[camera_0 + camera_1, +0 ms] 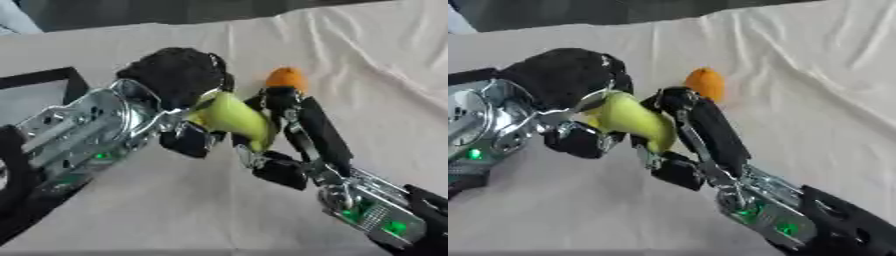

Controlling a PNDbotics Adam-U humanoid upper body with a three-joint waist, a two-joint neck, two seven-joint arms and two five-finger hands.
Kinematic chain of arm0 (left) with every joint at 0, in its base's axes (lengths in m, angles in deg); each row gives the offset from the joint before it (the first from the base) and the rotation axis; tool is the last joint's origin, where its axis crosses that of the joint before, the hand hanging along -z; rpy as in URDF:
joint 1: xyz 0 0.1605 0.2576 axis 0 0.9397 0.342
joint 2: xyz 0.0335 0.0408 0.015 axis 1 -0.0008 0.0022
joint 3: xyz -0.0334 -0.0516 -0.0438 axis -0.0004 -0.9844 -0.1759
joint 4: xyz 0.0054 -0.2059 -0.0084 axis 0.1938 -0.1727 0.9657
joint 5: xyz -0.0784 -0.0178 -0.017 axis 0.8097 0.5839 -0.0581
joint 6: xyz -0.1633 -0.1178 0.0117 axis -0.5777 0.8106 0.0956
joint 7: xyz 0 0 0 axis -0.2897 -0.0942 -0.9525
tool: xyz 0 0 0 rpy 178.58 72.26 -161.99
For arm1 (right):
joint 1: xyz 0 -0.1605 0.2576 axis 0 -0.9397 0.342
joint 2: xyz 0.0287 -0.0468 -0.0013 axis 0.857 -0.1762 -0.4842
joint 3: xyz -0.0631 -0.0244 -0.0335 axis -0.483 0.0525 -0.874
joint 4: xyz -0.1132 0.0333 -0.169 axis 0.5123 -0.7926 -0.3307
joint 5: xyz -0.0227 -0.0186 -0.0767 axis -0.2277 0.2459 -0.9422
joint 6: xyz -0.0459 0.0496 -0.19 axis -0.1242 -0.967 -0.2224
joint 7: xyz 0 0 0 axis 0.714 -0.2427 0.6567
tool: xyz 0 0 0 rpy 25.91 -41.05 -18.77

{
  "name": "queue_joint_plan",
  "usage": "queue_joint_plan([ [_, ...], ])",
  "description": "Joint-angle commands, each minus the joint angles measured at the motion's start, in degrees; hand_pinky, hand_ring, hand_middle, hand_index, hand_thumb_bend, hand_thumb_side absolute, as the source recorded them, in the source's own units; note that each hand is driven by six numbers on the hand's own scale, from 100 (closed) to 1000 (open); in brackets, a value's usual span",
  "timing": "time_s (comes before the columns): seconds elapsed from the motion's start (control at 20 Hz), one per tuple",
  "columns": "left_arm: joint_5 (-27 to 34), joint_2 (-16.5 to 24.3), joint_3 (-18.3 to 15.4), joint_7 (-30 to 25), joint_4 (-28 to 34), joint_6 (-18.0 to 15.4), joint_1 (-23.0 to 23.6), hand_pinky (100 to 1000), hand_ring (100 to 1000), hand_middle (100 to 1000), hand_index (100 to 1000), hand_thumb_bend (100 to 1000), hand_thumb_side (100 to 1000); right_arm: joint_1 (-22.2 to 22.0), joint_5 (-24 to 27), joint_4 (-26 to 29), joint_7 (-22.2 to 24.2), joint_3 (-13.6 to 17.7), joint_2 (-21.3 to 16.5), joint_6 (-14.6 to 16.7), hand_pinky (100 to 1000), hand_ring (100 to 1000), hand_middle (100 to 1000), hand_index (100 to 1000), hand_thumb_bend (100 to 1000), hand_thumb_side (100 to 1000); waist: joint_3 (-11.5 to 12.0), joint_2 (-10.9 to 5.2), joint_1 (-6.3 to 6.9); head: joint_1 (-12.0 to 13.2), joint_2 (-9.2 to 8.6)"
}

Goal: Pick up the objects with one hand, pass them to the other hand, and then place them into the box on the other side of the table.

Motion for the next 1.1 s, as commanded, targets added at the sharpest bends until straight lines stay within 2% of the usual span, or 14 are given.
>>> queue_joint_plan([
  [0.05,3.41,0.69,-2.16,-8.56,4.24,12.60,-1.22,790,699,567,629,100,271,0.33,-0.45,0.71,0.70,-0.16,-0.31,-0.33,231,561,387,493,100,100,0.00,-1.06,-0.22,-0.18,-0.11],
  [0.35,11.14,0.99,-2.26,-4.03,5.53,13.20,-1.39,770,645,508,551,100,266,0.22,-0.46,0.71,0.72,-0.16,-0.25,-0.93,226,561,390,496,100,100,-0.07,-1.01,-0.20,-0.25,-0.12],
  [0.6,14.01,1.28,-1.95,-1.56,5.55,14.29,-1.17,737,583,441,419,100,269,0.04,0.65,0.71,0.04,-0.06,-0.27,-2.79,242,573,415,521,100,100,-0.19,-0.95,-0.17,-0.30,-0.14],
  [0.8,14.40,1.54,-1.90,-0.30,5.49,16.07,-0.94,720,547,392,335,100,274,0.00,0.27,0.71,1.05,-0.07,-0.47,-4.68,316,629,505,613,100,100,-0.25,-0.92,-0.18,-0.28,-0.05],
  [0.9,14.21,1.68,-1.84,0.12,5.38,16.96,-0.79,714,537,370,309,100,280,0.02,-0.44,0.71,2.72,-0.08,-0.53,-6.11,372,702,595,686,100,100,-0.26,-0.92,-0.19,-0.21,-0.08],
  [1.1,13.36,1.97,-1.74,0.43,5.04,17.74,-0.57,707,522,354,289,100,285,0.08,-1.79,0.71,5.68,0.11,-0.53,-7.99,457,817,742,814,100,382,-0.26,-0.97,-0.27,-0.04,-0.06],
])
